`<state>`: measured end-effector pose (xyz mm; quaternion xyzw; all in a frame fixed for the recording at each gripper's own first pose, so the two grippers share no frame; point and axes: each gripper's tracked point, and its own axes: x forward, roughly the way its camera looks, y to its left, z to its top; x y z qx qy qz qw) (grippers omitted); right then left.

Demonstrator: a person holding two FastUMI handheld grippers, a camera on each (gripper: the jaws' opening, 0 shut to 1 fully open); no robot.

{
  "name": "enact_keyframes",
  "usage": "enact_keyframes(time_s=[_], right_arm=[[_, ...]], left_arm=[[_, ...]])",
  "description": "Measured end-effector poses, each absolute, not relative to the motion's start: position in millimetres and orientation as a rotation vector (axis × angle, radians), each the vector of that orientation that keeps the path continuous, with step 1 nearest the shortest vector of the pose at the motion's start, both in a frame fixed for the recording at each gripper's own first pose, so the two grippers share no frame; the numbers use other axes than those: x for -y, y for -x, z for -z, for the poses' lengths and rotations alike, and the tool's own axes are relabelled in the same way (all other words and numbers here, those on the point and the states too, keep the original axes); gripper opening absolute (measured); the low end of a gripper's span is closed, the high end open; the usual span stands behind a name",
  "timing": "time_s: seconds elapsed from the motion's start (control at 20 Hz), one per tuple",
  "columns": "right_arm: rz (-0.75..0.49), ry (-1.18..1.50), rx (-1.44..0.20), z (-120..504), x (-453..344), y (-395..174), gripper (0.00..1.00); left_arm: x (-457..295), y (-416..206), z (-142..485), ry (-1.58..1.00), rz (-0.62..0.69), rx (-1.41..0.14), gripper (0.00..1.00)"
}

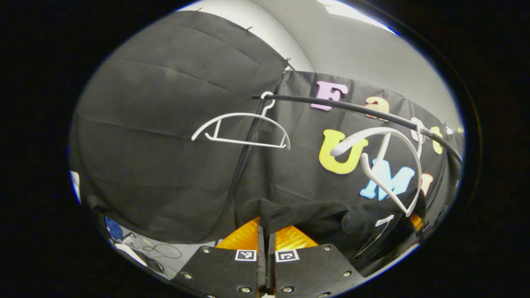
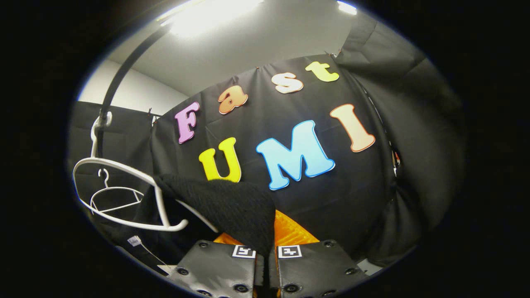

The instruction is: Grasp the clothes on the hanger with both hands and then place them into the laundry hamper below.

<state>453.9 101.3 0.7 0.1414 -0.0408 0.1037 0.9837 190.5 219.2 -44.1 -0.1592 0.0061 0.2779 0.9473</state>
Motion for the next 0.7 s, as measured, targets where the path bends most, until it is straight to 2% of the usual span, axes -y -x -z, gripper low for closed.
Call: enact_keyframes(time_s=[0.2, 0.4, 0.7], right_arm=[[-0.172, -0.312, 0.007, 25, -85, -462, 0.09], [-0.203, -0.27, -0.054, 54, -92, -446, 0.09], [-0.235, -0.23, -0.155, 95, -93, -411, 0.1]], left_arm=[[-214, -198, 52, 0.314, -0.551, -0.028, 0.03], [-208, -202, 65, 0.284, -0.544, -0.078, 0.02], [-189, -167, 109, 0.255, -0.527, -0.178, 0.02]])
